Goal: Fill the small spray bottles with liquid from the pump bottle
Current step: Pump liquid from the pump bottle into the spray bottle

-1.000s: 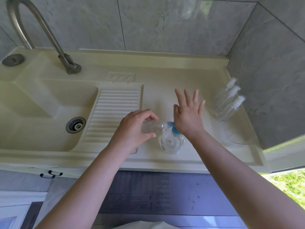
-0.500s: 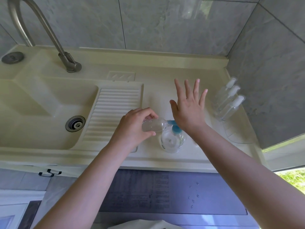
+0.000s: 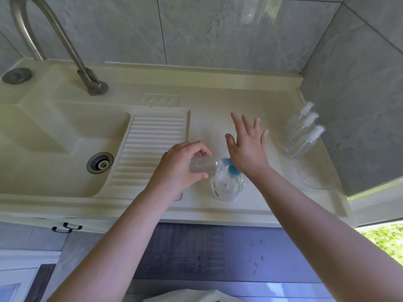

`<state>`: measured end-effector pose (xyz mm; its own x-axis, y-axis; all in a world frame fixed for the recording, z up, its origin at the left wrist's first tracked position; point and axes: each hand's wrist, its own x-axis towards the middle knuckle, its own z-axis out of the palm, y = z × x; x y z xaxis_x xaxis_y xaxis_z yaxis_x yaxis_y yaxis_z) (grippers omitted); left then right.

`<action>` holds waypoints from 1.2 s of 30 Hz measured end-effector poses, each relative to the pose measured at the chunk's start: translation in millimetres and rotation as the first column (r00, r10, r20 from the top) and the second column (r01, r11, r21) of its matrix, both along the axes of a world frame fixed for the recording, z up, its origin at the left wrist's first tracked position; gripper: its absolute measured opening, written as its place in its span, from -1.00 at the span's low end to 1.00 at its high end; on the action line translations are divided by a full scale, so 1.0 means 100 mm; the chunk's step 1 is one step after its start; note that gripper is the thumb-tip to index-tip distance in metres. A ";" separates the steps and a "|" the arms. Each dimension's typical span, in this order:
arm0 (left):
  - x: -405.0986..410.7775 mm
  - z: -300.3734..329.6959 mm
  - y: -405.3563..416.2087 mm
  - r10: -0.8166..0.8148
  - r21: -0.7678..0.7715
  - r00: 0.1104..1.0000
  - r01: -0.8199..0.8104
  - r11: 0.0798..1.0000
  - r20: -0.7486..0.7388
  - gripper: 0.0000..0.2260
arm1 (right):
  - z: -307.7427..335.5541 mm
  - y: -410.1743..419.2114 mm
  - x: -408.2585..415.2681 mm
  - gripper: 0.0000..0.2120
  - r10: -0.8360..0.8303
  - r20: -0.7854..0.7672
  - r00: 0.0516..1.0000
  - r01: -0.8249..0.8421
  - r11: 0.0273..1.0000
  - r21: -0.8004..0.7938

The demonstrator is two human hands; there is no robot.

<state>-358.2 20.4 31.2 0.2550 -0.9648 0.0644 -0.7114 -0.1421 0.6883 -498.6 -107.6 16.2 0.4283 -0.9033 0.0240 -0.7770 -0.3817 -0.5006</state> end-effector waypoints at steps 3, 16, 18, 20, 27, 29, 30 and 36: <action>0.00 -0.01 0.00 0.005 0.008 1.000 -0.005 1.000 0.000 -0.59 | 0.08 -0.07 -0.01 -0.39 0.015 0.044 0.999 -0.014 1.000 -0.027; -0.01 0.01 -0.01 -0.002 0.014 1.000 0.002 1.000 0.009 -0.59 | -0.03 -0.01 0.00 -0.42 0.003 0.117 0.993 -0.008 0.999 0.044; -0.01 0.01 -0.01 -0.005 0.018 1.000 0.004 1.000 0.009 -0.59 | -0.03 -0.01 0.00 -0.42 0.028 0.101 0.994 -0.025 0.999 -0.027; -0.02 0.01 -0.01 -0.007 0.015 1.000 0.007 1.000 0.011 -0.59 | 0.02 -0.04 -0.01 -0.39 0.043 0.128 0.991 -0.032 0.996 -0.082; 0.00 0.00 -0.02 -0.003 0.015 1.000 0.003 1.000 0.013 -0.59 | 0.01 0.05 0.05 -0.42 -0.011 0.050 0.999 0.010 1.000 0.019; 0.00 0.00 -0.03 -0.007 0.018 1.000 0.007 1.000 0.011 -0.59 | 0.03 0.03 0.05 -0.40 0.017 0.049 0.999 -0.016 0.999 -0.038; 0.00 0.01 -0.03 -0.005 0.016 1.000 0.005 1.000 0.009 -0.59 | 0.06 0.01 0.06 -0.39 0.026 0.083 0.996 -0.023 0.999 -0.035; 0.00 0.00 -0.03 -0.009 0.011 1.000 0.009 1.000 0.008 -0.59 | -0.03 0.01 0.03 -0.44 0.059 0.167 0.984 -0.068 0.997 0.047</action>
